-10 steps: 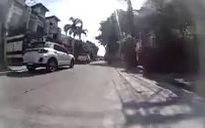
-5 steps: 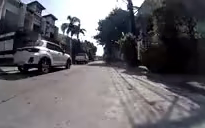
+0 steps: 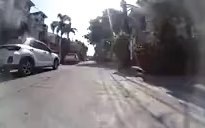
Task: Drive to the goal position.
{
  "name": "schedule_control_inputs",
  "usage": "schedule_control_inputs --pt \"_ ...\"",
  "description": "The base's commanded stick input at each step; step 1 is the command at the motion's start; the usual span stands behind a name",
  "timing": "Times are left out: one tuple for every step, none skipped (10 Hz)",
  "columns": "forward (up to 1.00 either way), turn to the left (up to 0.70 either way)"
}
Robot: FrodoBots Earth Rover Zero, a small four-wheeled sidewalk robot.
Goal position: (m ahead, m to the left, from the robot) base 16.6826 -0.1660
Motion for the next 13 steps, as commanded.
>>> schedule_control_inputs --pt "1.00 -0.29" --pt "1.00 -0.39" --pt "1.00 -0.23" --pt "1.00 -0.03" --pt "1.00 0.00" --pt "1.00 0.00" --pt "1.00 0.00" --pt "1.00 0.00" --pt "1.00 0.00" --pt "1.00 0.00" --pt "1.00 0.00" --pt "1.00 0.00" --pt "1.00 0.00"
